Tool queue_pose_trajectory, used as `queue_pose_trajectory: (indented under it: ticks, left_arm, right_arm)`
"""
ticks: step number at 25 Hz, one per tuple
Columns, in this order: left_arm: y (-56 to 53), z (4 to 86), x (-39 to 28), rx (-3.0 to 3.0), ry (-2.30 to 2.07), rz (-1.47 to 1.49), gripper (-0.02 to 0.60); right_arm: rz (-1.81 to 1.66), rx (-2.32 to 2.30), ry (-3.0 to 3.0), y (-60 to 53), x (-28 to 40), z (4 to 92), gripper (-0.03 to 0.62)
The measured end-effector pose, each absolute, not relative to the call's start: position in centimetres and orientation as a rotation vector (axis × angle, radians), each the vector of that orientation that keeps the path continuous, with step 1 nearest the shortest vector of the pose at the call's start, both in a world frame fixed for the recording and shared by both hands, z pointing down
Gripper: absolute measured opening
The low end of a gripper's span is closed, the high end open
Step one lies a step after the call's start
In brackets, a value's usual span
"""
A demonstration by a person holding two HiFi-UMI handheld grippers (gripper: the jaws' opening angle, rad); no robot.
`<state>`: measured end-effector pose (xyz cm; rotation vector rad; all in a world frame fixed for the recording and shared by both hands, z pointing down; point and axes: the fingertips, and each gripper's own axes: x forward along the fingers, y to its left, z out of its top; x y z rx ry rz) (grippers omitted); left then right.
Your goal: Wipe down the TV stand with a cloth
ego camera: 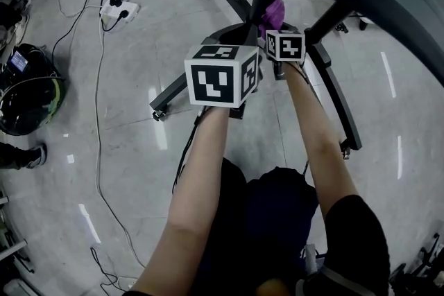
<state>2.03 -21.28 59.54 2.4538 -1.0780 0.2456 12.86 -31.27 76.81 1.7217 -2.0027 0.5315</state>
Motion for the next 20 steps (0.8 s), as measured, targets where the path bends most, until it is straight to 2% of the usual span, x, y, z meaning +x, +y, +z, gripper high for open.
queue_pose_trajectory:
  ticks: [7,20]
  left_arm:
    - [-20.5,58.9,3.0,2.411,-1.068,0.204,0.008]
    - [-20.3,61.9,6.0,2.340,-1.064,0.262,0.007]
  right_arm:
    - [0.529,1.700,-2.050,-31.7,12.3,77.8,0.089]
    - [0.543,1.673,-1.981,-29.8,15.9,80.2,0.089]
